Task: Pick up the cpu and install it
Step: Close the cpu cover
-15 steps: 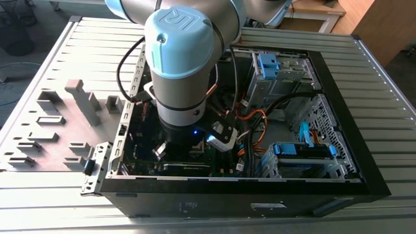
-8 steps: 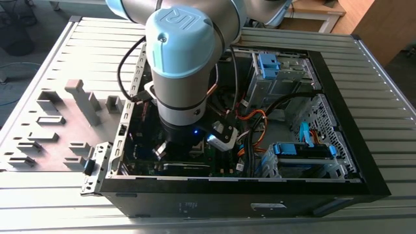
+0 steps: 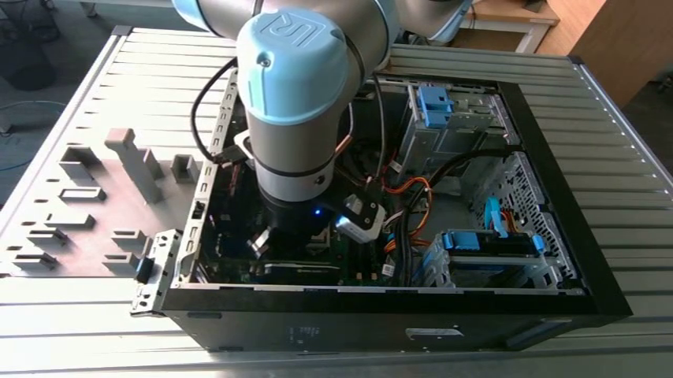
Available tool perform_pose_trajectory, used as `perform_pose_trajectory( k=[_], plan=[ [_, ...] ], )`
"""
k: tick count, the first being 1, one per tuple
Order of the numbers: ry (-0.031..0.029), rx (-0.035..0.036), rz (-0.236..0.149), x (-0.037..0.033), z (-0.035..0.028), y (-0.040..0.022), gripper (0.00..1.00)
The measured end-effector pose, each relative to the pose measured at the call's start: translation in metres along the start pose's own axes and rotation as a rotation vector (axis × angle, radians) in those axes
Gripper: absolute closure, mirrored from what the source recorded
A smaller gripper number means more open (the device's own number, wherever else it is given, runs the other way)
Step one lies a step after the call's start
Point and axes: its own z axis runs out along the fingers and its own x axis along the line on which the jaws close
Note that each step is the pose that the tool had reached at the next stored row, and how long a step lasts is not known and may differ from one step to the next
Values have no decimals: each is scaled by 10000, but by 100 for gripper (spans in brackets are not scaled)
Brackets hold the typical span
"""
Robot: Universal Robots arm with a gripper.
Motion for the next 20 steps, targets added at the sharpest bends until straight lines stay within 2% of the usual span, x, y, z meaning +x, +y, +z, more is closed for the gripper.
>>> perform_pose_trajectory(
  k=[13,20],
  plan=[
    [-18,-24,-2,-4,-18,4,89],
    [-24,-35,-1,-4,-3,4,89]
  ],
)
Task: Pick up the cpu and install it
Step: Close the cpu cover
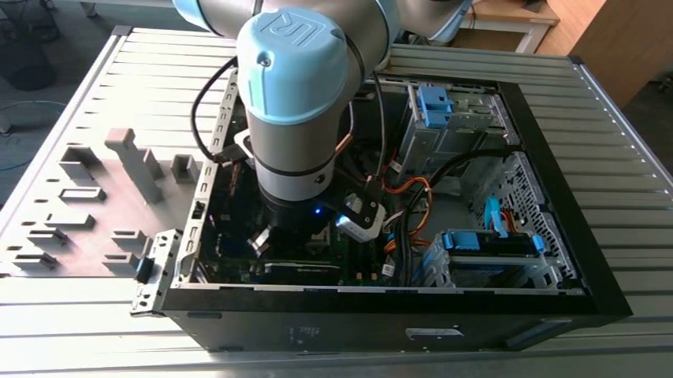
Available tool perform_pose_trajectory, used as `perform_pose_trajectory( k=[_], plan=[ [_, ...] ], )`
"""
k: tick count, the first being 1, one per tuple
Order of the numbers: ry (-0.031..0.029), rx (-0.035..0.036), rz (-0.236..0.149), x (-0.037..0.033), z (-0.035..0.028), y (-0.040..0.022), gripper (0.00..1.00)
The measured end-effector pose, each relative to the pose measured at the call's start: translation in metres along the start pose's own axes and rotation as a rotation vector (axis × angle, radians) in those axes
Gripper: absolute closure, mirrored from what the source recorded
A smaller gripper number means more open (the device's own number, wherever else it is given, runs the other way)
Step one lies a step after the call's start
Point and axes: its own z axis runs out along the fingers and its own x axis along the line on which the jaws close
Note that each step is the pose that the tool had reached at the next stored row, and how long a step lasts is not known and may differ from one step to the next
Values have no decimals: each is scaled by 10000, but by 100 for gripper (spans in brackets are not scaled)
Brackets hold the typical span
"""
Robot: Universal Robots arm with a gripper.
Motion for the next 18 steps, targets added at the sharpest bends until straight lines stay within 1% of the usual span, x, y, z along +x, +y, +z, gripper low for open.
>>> perform_pose_trajectory(
  k=[8,14,18],
  plan=[
    [-7,-5,0,0,-2,0,89],
    [-15,-15,-2,-1,-70,0,89],
    [-17,-18,-2,-1,-73,0,89]
  ],
)
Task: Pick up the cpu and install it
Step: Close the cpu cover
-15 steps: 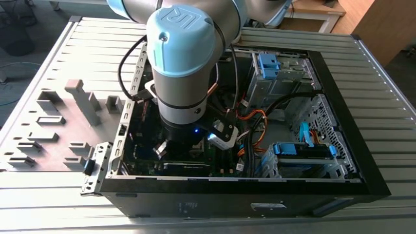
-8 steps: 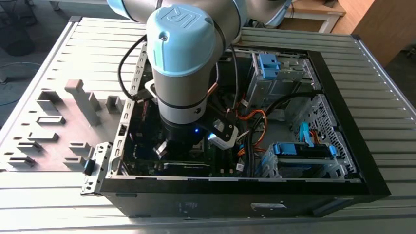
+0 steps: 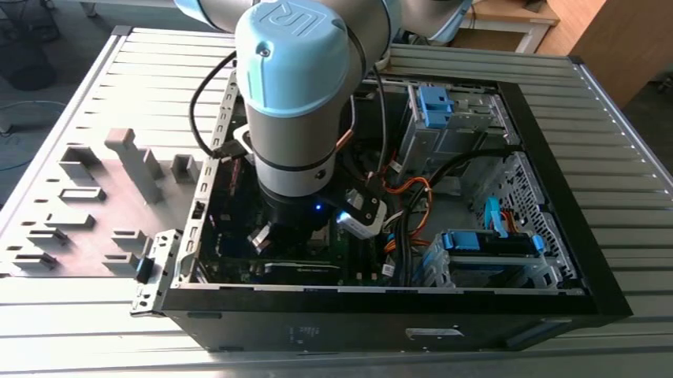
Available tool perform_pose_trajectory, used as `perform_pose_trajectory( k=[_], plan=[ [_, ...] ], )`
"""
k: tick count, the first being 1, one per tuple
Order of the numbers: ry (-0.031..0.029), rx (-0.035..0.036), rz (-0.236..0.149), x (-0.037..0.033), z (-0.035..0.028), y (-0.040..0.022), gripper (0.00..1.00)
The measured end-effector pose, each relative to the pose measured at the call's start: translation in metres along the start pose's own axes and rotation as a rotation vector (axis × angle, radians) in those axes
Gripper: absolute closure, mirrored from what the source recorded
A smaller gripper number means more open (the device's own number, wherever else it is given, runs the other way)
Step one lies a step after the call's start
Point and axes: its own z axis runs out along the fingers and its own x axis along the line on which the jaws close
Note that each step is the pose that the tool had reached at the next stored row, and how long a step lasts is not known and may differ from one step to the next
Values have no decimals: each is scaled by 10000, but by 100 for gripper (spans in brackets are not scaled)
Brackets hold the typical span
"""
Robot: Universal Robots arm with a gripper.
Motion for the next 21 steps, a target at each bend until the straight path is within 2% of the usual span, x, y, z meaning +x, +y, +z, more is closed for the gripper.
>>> perform_pose_trajectory(
  k=[9,14,17,21],
  plan=[
    [-1,-4,0,0,1,0,89],
    [-5,-8,0,-2,-66,1,89],
    [-9,-10,-1,-4,-73,-1,89],
    [1,-14,0,-56,-74,-41,89]
  ],
)
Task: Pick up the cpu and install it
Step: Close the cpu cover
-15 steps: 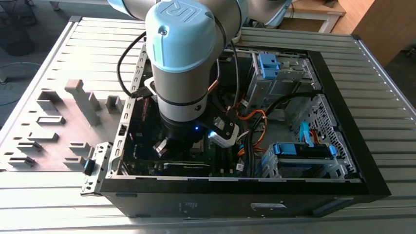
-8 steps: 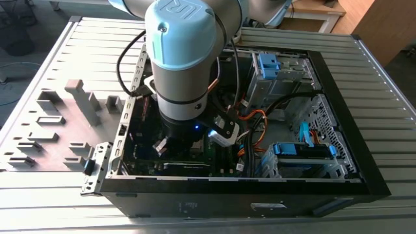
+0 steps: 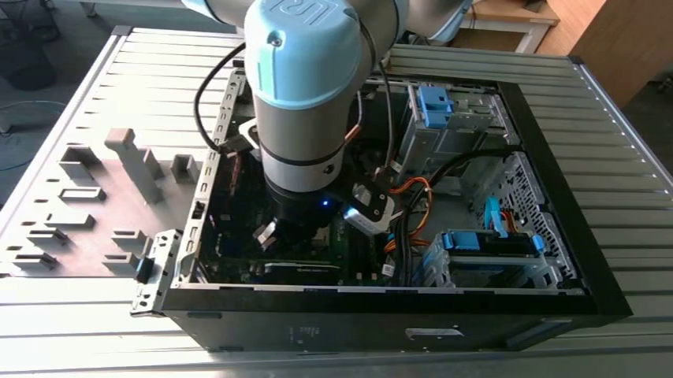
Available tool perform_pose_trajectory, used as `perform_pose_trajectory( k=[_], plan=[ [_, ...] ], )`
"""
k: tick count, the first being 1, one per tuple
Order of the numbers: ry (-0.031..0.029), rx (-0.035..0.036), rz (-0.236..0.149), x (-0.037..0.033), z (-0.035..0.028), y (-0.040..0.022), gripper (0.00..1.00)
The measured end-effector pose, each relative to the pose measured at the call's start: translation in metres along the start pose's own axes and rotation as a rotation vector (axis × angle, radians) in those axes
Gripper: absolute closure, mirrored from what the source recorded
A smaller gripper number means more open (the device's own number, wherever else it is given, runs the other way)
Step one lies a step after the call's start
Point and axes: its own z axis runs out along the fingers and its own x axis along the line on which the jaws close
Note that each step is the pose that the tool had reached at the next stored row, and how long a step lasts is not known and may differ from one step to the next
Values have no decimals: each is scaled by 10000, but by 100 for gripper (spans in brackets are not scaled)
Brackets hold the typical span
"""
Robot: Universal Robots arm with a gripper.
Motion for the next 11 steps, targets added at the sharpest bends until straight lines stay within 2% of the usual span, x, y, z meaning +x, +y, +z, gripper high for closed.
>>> perform_pose_trajectory(
  k=[3,5,11],
  plan=[
    [0,-7,1,-7,-11,-6,89],
    [-14,-22,0,-8,-48,-6,89],
    [-25,-35,0,-12,-256,-5,89]
  ],
)
